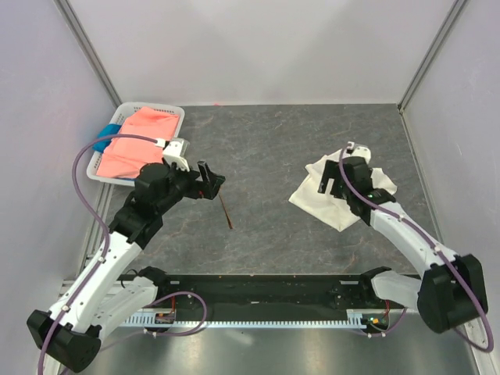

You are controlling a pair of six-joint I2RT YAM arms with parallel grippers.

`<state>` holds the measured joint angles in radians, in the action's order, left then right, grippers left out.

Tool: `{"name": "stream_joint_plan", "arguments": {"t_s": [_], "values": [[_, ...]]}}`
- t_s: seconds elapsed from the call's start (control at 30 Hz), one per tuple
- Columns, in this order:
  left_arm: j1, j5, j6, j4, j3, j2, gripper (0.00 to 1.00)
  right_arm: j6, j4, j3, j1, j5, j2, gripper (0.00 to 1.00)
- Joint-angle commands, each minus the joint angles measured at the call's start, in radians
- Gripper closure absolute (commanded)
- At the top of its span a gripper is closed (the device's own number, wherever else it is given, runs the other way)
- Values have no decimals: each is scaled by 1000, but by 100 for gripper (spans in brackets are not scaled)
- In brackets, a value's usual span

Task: Fold the napkin, place the utensils inside, and roll it up
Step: Move the napkin to the centre of the board

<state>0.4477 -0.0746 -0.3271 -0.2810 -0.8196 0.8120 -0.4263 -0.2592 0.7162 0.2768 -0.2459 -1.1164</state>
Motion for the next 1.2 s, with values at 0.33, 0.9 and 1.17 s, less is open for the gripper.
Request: {"name": "stream_joint_plan", "arguments": {"t_s": [0.33, 0.9, 1.17], "values": [[6, -42, 80, 3, -12, 139, 6, 47, 6, 114, 111, -266, -360, 6], [8, -136, 39, -12, -38, 243, 10, -58, 121, 107, 544, 48, -353, 92], [8, -146, 40, -17, -41, 266, 11, -19, -18, 226, 556, -119, -253, 13]]}}
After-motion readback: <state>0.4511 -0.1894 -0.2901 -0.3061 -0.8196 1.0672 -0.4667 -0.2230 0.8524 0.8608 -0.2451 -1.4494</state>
